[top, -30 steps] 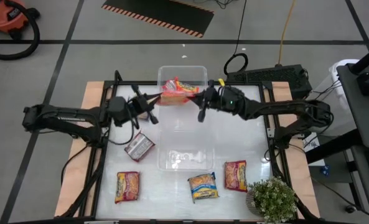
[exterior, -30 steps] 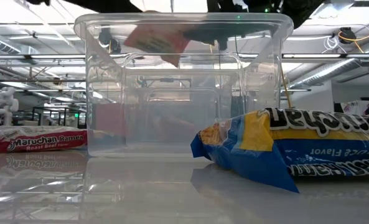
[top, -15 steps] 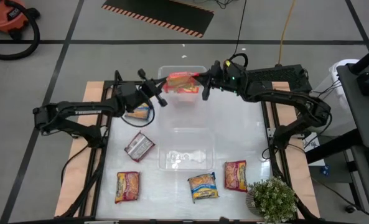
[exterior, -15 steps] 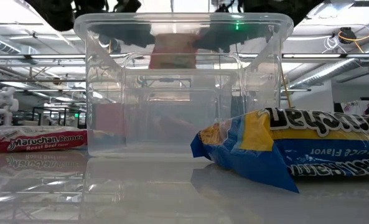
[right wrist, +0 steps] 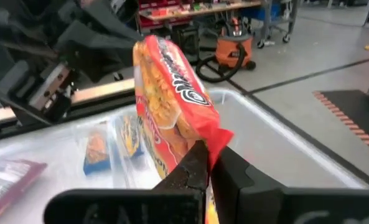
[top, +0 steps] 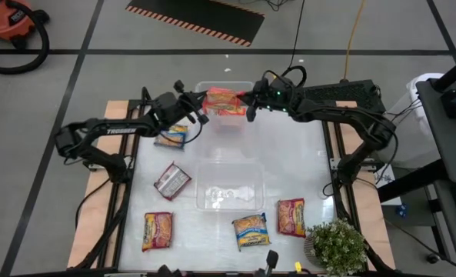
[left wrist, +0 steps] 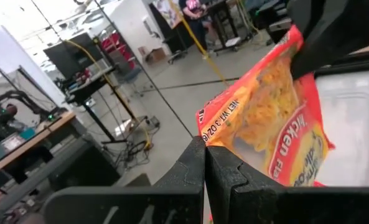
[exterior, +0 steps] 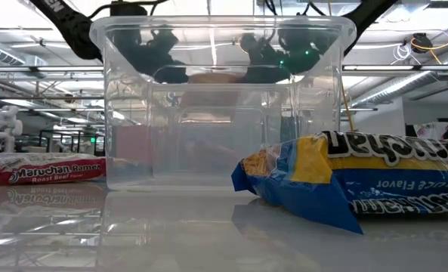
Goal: Sort Maruchan noodles
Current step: Put the orange noodle pack into the top transparent bin
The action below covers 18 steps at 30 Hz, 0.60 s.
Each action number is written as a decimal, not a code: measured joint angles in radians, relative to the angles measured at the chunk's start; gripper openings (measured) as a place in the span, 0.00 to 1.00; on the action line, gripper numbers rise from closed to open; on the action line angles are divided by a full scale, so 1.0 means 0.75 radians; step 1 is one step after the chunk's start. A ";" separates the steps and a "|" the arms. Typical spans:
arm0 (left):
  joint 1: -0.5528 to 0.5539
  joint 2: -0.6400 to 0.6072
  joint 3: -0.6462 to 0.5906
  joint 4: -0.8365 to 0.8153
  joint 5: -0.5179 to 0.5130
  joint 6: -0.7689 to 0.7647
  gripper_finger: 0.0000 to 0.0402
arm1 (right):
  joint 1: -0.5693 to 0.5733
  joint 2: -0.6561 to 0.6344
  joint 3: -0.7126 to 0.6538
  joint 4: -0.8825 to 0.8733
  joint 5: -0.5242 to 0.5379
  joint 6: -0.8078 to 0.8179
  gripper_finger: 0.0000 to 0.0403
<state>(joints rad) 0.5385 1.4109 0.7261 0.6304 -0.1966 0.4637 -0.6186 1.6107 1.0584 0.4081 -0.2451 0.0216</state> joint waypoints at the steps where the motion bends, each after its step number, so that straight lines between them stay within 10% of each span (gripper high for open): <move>1: 0.003 0.007 0.000 0.002 0.010 -0.001 0.00 | 0.000 0.008 0.000 -0.002 0.001 -0.001 0.00; 18: 0.051 0.016 0.000 -0.190 0.038 -0.043 0.00 | -0.006 0.090 0.000 0.025 0.008 0.039 0.16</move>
<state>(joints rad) 0.5764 1.4231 0.7261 0.4877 -0.1684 0.4314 -0.6231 1.6783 1.0584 0.4269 -0.2390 0.0508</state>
